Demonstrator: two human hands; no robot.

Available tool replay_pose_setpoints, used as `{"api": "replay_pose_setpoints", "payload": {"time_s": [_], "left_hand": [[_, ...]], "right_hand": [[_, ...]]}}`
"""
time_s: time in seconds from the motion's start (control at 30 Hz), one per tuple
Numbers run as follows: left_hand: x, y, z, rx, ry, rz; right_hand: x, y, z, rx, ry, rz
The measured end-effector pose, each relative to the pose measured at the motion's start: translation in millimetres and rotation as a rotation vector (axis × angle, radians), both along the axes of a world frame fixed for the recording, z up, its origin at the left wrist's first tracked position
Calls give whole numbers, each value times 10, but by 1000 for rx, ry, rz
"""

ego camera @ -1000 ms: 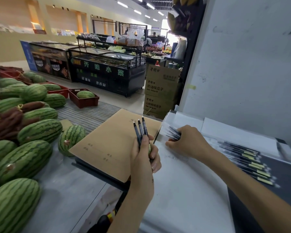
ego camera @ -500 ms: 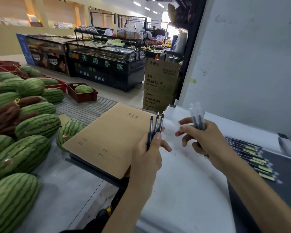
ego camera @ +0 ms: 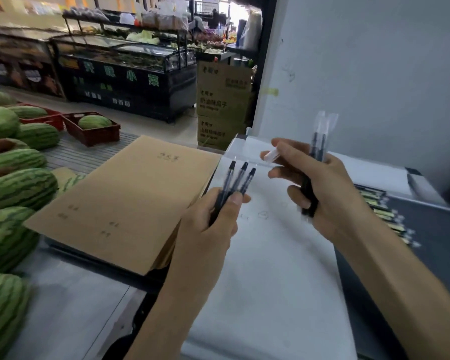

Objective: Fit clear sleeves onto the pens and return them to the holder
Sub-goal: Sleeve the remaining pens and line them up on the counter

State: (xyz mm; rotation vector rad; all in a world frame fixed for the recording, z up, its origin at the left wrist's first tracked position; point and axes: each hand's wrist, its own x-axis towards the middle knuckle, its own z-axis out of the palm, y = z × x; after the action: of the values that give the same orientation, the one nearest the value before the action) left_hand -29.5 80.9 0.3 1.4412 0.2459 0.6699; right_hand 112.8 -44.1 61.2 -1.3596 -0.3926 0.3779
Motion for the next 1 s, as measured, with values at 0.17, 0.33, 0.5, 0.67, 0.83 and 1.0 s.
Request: {"api": "replay_pose_setpoints", "payload": {"time_s": [0.17,0.33,0.5,0.67,0.83,1.0], "left_hand": [[-8,-4,9,-25,0,-43],[-13,1,10,-21,-1,-55],[-10,-6,28,-3,4,-46],[-7,-8,33,-20,4,-29],[-17,-3,25,-15,19,-13],[-47,7,34,40,24,40]], "right_hand": [[-51,-2,21,-50,-81,-37],[-85,13,10,-66,-112,-41],[-162,64,11,-68,-145,-38],[-195,63,-11,-94,-155,-11],[-297,115,-55,-154,-239,-19],[-380,162,-139,-160,-289,-76]]}}
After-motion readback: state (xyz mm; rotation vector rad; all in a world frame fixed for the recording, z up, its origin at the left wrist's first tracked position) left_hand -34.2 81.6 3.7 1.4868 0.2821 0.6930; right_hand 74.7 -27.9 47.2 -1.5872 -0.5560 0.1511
